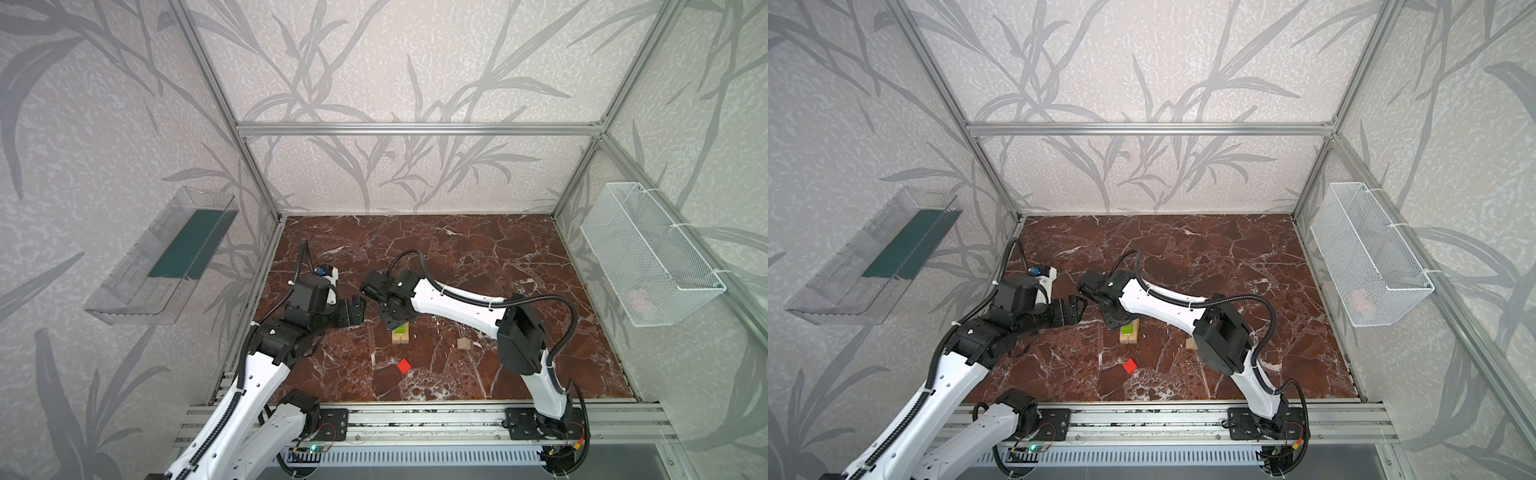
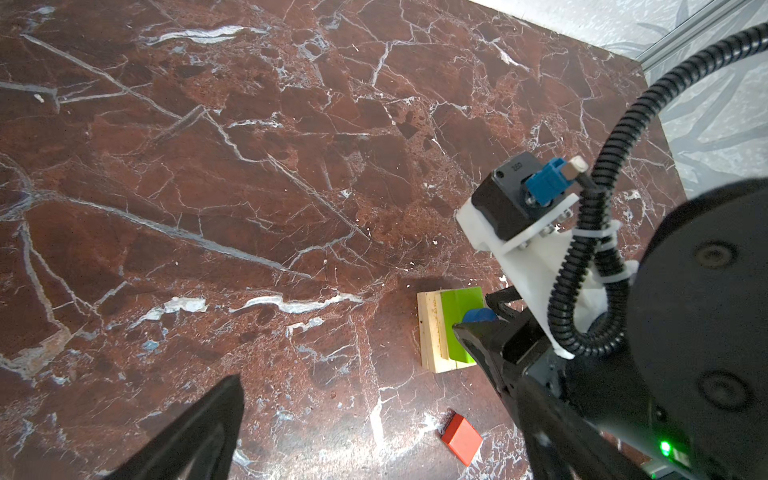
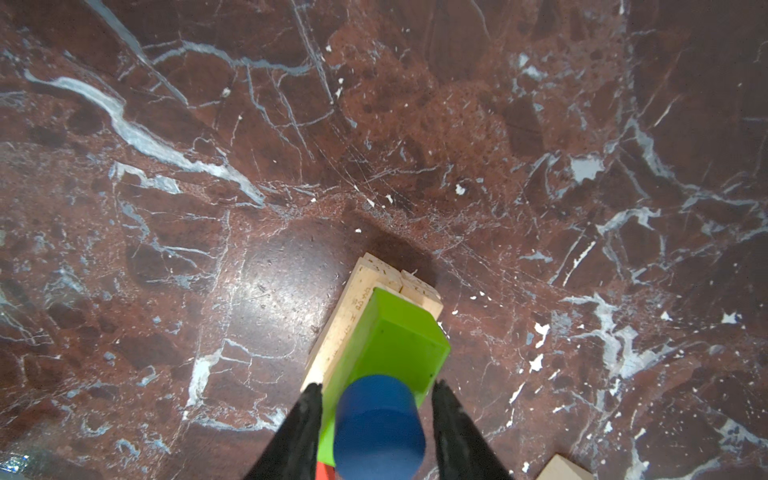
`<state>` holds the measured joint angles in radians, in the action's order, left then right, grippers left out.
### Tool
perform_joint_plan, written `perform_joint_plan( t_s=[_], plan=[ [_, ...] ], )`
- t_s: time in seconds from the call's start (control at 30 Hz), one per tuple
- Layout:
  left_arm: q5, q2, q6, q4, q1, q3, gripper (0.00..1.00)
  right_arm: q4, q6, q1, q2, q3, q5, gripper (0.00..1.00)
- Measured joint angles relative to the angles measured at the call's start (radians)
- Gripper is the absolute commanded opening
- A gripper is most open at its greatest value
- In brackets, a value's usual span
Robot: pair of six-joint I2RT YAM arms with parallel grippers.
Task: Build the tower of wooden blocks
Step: 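Position the blue cylinder above the green block and lower it with the right gripper, then open the right gripper and move it to the red cube, then grasp the red cube with the right gripper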
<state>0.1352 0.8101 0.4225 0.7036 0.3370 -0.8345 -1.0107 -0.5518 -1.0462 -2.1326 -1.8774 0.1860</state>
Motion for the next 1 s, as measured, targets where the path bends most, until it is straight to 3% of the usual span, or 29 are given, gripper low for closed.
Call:
perform_joint_plan(
  t_s=[0.3, 0.63, 1.0],
  plan=[
    [0.029, 0.000, 0.032, 0.002, 0.000, 0.002, 1.00, 0.023, 0.003, 0.000, 0.113, 0.085, -0.010, 0.57],
    [0.105, -0.036, 0.113, 0.045, 0.000, 0.008, 1.00, 0.153, 0.058, -0.018, 0.354, 0.378, -0.041, 0.60],
    [0.123, -0.176, 0.206, 0.098, 0.001, 0.090, 1.00, 0.421, 0.128, -0.171, 0.449, 0.698, -0.058, 0.63]
  ],
)
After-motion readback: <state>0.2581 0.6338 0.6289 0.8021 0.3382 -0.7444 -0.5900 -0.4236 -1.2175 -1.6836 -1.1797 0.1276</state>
